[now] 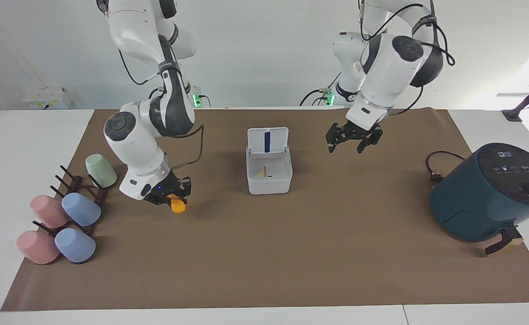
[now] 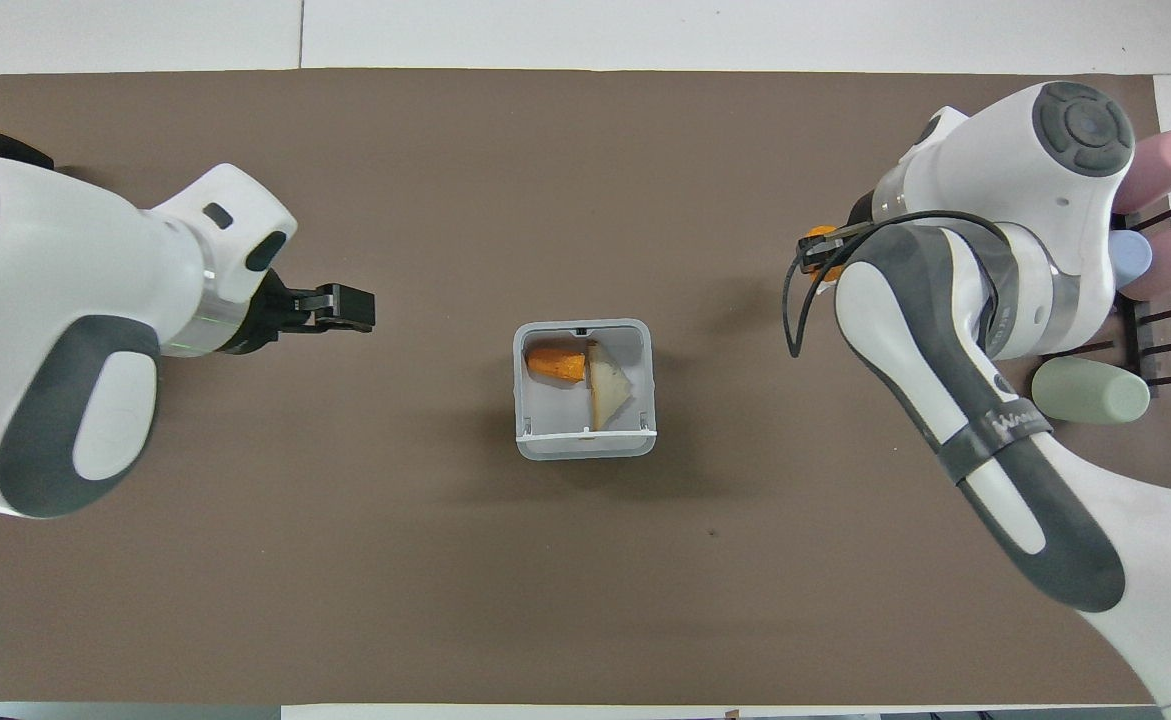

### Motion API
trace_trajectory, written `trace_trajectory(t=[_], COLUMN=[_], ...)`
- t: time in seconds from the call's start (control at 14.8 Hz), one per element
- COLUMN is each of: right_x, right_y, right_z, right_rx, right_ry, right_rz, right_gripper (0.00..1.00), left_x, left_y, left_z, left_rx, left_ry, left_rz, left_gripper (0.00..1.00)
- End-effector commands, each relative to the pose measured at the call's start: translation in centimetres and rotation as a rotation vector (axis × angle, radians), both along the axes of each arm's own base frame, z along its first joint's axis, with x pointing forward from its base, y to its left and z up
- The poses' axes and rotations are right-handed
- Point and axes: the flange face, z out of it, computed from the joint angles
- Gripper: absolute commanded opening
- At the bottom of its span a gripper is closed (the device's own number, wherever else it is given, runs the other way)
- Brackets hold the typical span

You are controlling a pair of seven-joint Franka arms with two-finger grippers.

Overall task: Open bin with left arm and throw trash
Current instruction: 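Lift the second orange piece with the right gripper while the left gripper withdraws, then drop the second orange piece into the bin with the right gripper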

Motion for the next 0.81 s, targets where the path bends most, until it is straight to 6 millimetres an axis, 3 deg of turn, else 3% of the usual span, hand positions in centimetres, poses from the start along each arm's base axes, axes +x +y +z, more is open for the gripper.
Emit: trace_trajectory(t=[0.0,0.2,0.47,0.61,0.67,0.74], right_x=[-2.0,-5.3,-8.5,-10.7,-10.9,-10.9], right_y=[7.6,16.0,21.0,22.6,22.5,22.6], right_z=[3.2,3.7,3.3,2.2,1.9,1.9], right_rx=[0.025,0.04,0.075,0.08,0.078,0.077], right_ry=[0.039,0.058,0.043,0.042,0.043,0.046], right_rz=[-0.173,-0.325,-0.427,-0.438,-0.439,-0.441], right_gripper=[0.0,0.0,0.0,0.04,0.27,0.79], left_x=[0.5,1.4,1.4,1.3,1.3,1.3], left_y=[5.5,10.9,15.3,16.1,16.1,16.2], left_z=[1.5,3.3,7.2,9.1,9.9,10.5], left_rx=[0.082,0.141,0.145,0.144,0.142,0.14], left_ry=[-0.008,-0.019,-0.001,0.01,0.02,0.027], left_rz=[-0.024,-0.044,-0.064,-0.073,-0.072,-0.07], left_gripper=[1.0,1.0,1.0,1.0,1.0,1.0])
